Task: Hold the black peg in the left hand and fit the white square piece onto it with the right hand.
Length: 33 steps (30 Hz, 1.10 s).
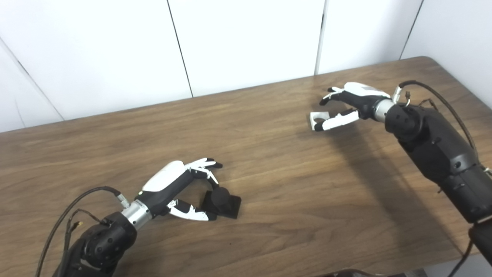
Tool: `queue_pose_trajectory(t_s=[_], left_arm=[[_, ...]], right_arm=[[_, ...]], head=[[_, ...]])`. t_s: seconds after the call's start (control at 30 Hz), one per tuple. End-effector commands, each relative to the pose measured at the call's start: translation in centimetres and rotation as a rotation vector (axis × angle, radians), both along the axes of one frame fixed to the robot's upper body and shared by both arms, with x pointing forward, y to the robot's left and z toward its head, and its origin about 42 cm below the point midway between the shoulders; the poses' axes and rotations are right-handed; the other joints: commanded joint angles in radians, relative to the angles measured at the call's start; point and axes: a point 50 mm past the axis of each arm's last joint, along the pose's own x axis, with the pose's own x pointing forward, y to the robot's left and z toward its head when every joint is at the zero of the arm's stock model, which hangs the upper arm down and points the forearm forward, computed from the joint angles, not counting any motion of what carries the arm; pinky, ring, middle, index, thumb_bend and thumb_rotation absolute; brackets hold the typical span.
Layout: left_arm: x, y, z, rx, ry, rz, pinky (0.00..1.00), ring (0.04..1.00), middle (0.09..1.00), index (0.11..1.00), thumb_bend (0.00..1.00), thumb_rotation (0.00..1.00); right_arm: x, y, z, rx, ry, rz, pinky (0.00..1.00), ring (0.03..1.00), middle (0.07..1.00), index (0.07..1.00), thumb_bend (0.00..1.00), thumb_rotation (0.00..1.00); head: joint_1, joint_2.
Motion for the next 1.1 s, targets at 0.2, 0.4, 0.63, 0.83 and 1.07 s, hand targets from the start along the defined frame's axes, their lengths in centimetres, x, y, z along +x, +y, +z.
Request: queue_pose_trajectory(t_s=[0.2, 0.4, 0.63, 0.83, 1.07], left_arm=[[-1.4, 1.2, -2.2, 0.144, 0.076, -0.008, 0.94, 0.948, 0.893, 0.488, 0.52, 0.07], [-1.5, 1.3, -2.0, 0.143, 0.072, -0.006, 0.92, 0.946, 0.892, 0.488, 0.52, 0.07], [-1.8, 1.5, -2.0, 0.151, 0.079, -0.001, 0.94, 0.950, 0.892, 0.489, 0.52, 0.07], [-2.0, 1.7, -2.1, 0.151, 0.082, 0.001, 0.93, 0.949, 0.891, 0.488, 0.52, 0.07], [-2.2, 1.9, -2.0, 0.151, 0.078, -0.003, 0.93, 0.944, 0.886, 0.488, 0.52, 0.07]], right_arm=[[0.7, 0.9, 2.2, 0.014, -0.061, 0.011, 1.00, 1.000, 0.996, 0.825, 1.00, 0.65], [0.6, 1.1, 1.4, 0.021, -0.053, 0.015, 1.00, 1.000, 0.993, 0.822, 1.00, 0.58], [0.6, 0.7, 0.3, 0.008, -0.074, 0.025, 0.98, 0.975, 0.970, 0.804, 0.90, 0.40], [0.6, 0.3, -0.4, 0.004, -0.083, 0.023, 0.97, 0.970, 0.963, 0.797, 0.86, 0.36], [0.5, 0.0, -0.9, 0.002, -0.088, 0.006, 0.96, 0.960, 0.953, 0.795, 0.83, 0.34]], head=[[0.005, 0.005], [0.010, 0.012], [0.015, 0.018], [0.017, 0.021], [0.018, 0.025]])
